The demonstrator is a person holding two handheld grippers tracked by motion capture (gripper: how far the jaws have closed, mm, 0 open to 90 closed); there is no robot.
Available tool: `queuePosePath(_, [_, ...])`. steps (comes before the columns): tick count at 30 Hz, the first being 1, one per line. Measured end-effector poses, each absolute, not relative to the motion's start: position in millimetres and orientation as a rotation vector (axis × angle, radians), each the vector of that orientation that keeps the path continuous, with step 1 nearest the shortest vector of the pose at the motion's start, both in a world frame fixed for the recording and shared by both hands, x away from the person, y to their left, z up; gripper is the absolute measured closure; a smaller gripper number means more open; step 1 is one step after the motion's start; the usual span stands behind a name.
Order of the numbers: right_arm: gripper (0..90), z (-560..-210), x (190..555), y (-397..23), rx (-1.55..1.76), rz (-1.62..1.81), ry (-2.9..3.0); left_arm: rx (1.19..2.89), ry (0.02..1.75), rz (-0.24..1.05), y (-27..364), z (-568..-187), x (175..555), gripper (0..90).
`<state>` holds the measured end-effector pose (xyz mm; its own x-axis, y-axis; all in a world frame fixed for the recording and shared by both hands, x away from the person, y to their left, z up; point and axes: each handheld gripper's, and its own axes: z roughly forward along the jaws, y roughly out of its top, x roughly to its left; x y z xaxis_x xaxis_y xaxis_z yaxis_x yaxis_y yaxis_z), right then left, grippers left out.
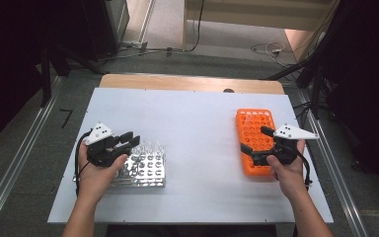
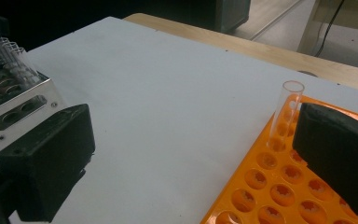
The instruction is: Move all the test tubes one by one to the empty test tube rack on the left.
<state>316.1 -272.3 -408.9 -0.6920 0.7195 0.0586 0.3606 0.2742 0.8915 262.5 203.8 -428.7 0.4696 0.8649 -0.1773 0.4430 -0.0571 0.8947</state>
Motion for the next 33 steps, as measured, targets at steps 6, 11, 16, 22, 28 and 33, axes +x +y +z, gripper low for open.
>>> queuePosePath(6, [0.0,-409.9,320.9,-275.9,1.005,1.387,2.178,1.616,1.102,0.508,206.8,-418.7,259.0,47.1])
queuePosePath(11, [0.0,-412.2,331.5,-284.9,1.051,1.366,2.149,1.599,1.059,0.518,200.5,-408.7,256.2,34.0])
queuePosePath(16, [1.0,-420.3,347.1,-293.9,1.117,1.335,2.124,1.589,1.019,0.507,191.8,-401.9,255.7,26.0])
queuePosePath(22, [3.6,-426.9,366.1,-293.6,1.173,1.283,2.136,1.597,0.992,0.493,181.0,-399.8,255.8,17.8])
queuePosePath(28, [11.7,-432.4,382.7,-284.8,1.182,1.233,2.172,1.613,0.947,0.463,169.4,-399.8,255.3,12.5])
queuePosePath(33, [27.2,-443.2,395.2,-280.2,1.234,1.216,2.168,1.646,0.882,0.426,158.7,-401.3,254.1,6.6])
